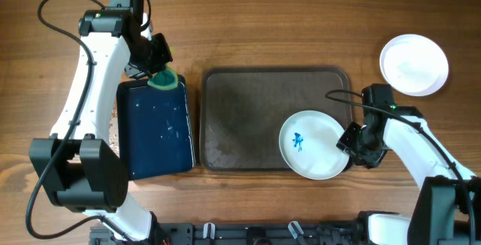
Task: Clean dirty plates on tray and stack at the side
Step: 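Grip the last plate's rim with the right gripper and slide it to the middle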
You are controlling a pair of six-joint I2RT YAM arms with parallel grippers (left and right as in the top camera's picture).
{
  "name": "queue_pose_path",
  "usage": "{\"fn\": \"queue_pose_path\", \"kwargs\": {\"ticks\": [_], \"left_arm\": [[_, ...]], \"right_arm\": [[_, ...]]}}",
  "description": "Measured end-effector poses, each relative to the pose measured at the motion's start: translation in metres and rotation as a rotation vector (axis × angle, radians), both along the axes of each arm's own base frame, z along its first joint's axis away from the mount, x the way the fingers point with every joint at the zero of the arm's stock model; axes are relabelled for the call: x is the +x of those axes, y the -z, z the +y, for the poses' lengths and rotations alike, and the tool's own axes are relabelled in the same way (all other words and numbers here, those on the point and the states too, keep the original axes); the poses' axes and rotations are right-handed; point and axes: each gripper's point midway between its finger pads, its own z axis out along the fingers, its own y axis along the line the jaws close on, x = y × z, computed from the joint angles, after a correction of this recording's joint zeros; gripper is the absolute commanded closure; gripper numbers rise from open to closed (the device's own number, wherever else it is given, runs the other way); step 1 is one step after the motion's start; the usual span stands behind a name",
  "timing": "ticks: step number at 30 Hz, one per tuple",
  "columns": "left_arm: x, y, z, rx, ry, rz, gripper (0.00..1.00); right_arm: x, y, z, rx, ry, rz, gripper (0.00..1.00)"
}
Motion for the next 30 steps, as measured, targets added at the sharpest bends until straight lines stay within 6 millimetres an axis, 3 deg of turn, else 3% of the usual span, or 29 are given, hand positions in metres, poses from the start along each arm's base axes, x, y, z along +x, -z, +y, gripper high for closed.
{"fn": "queue_pose_path", "kwargs": {"ticks": [2, 5, 7, 14, 21, 24, 30], "left_arm": [[0.000, 0.000, 0.000, 0.000, 0.000, 0.000, 0.96], [0.000, 0.000, 0.000, 0.000, 0.000, 0.000, 0.96], [0.000, 0.000, 0.000, 0.000, 0.000, 0.000, 0.96], [0.000, 0.000, 0.000, 0.000, 0.000, 0.000, 0.96], [0.000, 0.000, 0.000, 0.000, 0.000, 0.000, 0.96], [0.000, 0.000, 0.000, 0.000, 0.000, 0.001, 0.96], [-0.001, 0.000, 0.000, 0.001, 0.000, 0.004, 0.96]], "right_arm": [[0.004, -0.007, 0.000, 0.003, -0.017, 0.002, 0.48], [0.031, -0.030, 0.000, 0.006, -0.043, -0.062, 0.47], [0.037, -0.034, 0.000, 0.006, -0.050, -0.079, 0.47], [0.035, -0.035, 0.005, 0.033, -0.060, -0.076, 0.53], [0.012, -0.014, 0.013, 0.082, -0.065, -0.023, 0.54], [0.007, -0.007, 0.018, 0.109, -0.071, -0.022, 0.71], [0.013, -0.006, 0.025, 0.148, -0.082, -0.056, 0.91]]}}
